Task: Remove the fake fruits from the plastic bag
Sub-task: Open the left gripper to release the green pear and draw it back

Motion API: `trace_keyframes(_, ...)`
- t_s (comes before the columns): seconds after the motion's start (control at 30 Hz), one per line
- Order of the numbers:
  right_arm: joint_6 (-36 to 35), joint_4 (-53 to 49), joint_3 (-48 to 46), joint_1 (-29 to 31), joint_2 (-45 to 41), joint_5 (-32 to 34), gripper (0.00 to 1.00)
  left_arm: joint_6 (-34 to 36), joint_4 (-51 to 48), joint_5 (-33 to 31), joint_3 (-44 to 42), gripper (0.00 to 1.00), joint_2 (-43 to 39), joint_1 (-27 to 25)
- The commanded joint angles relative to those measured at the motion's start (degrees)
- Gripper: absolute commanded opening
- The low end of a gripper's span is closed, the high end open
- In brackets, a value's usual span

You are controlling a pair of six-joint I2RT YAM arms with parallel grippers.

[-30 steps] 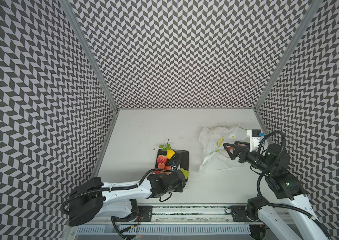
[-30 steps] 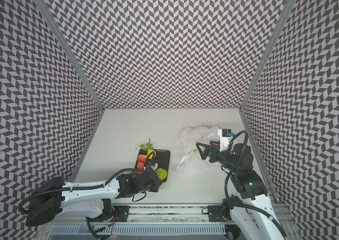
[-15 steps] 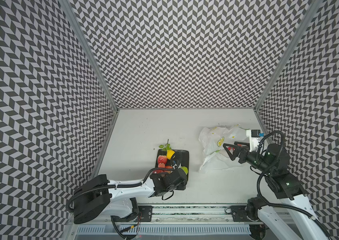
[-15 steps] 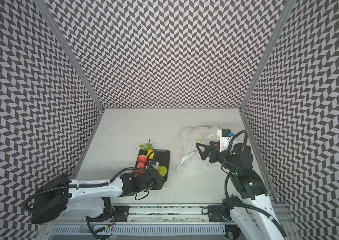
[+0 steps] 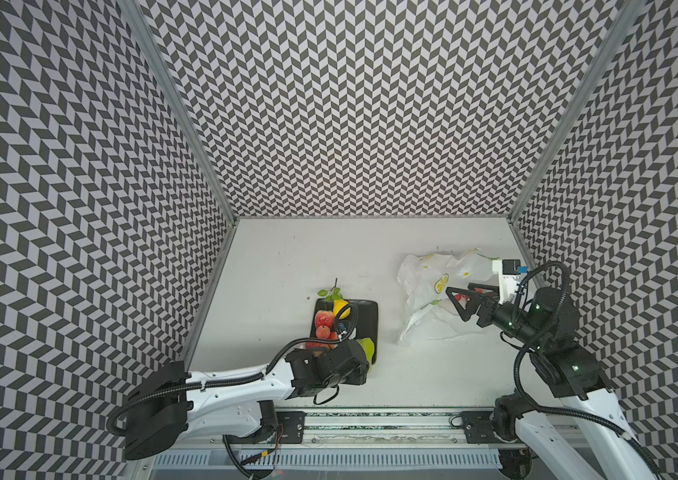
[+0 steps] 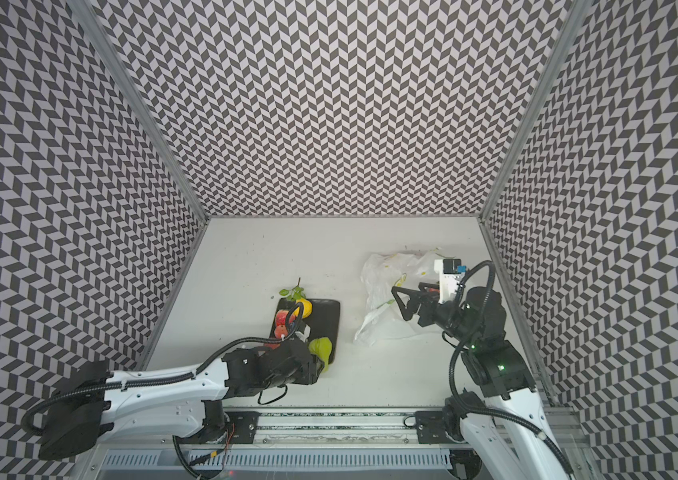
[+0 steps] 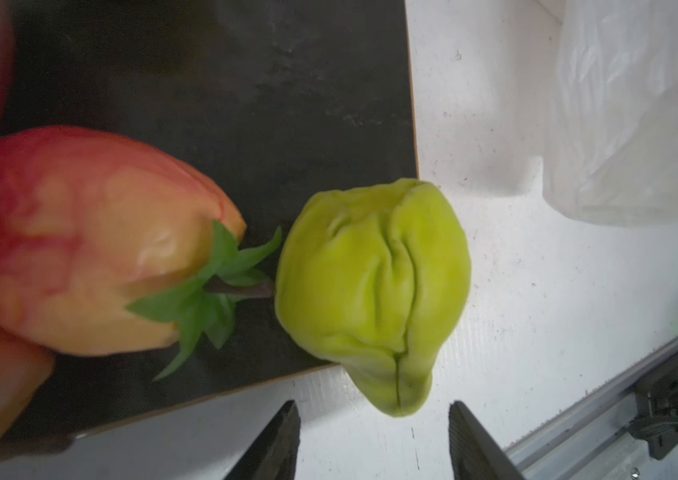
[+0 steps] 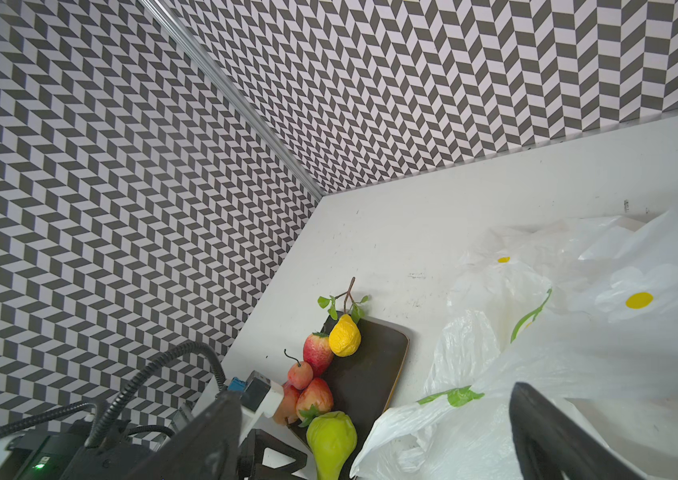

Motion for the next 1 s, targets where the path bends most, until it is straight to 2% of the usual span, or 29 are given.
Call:
trace_keyframes(0.0,0.9,2.6,-2.9,-0.1,-0.1,3.8,0.97,4.3,-2.9,-0.9,2.6,0.58,-4.8,-0.4)
trace_keyframes(0.17,4.1,3.2,-6.5,-0.1,-0.3,8.7,0.95,12.3,3.6,0.8,3.0,0.60,-13.5,-0.2)
trace_keyframes(0.27,5.6,2.3,-7.4,-0.1,-0.8,11.3,0.93,17.2,8.6,1.3,4.1,0.76,-15.7,-0.1)
trace_keyframes(0.37,6.7,0.1,-6.8,-0.1,-1.6,15.1,0.91,23.3,12.9,0.0,7.4,0.94,-14.3,0.4)
trace_keyframes(0.47,8.9,-3.0,-5.6,-0.1,-2.8,20.4,0.89,27.4,15.5,-0.5,11.8,0.99,-9.0,2.2)
trace_keyframes(0.6,12.3,-8.3,-3.6,0.0,-2.3,26.0,0.82,29.3,12.3,-0.7,20.4,1.00,2.5,4.5)
trace_keyframes(0.73,14.9,-11.3,-4.4,-0.1,-2.5,26.7,0.78,32.2,13.0,1.8,26.3,1.00,12.1,4.9)
trace_keyframes(0.97,14.8,-11.3,-5.6,-0.1,-2.7,22.0,0.73,37.9,14.5,8.2,33.8,1.00,24.9,6.3)
